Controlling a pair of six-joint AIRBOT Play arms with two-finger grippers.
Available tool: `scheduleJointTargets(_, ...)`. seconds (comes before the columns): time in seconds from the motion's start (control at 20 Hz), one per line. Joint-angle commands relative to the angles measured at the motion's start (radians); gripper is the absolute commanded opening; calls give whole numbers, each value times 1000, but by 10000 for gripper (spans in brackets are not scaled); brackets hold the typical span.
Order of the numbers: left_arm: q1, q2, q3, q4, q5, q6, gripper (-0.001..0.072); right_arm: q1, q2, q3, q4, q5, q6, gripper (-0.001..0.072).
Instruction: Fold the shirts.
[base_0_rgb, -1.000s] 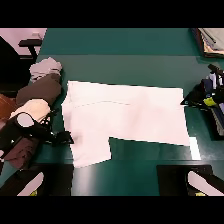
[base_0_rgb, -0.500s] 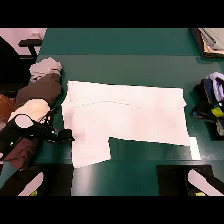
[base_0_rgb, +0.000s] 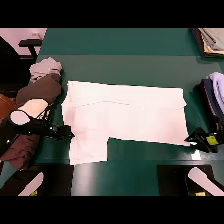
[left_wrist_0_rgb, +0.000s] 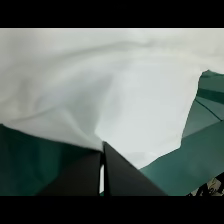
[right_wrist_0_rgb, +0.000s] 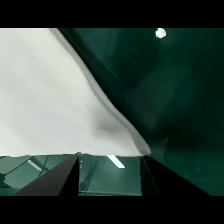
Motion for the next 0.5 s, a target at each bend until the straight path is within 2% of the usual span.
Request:
scheduleJointTargets(0.0,1,1,3,3,-7,3,22,93,-53,-12,47,-95,-8,305)
scheduleJointTargets(0.15,1,1,19,46,-73,2,20,169,-55,50,42,-96,-8,49)
scheduleJointTargets(0.25,1,12,52,78,-119,-2,19,189,-12,88,19,-61,-8,13)
scheduleJointTargets(0.35,1,100,59,106,-147,-45,18,208,69,113,-55,22,-8,13)
scheduleJointTargets(0.45,1,211,60,121,-229,-98,19,210,163,137,-113,118,-8,13)
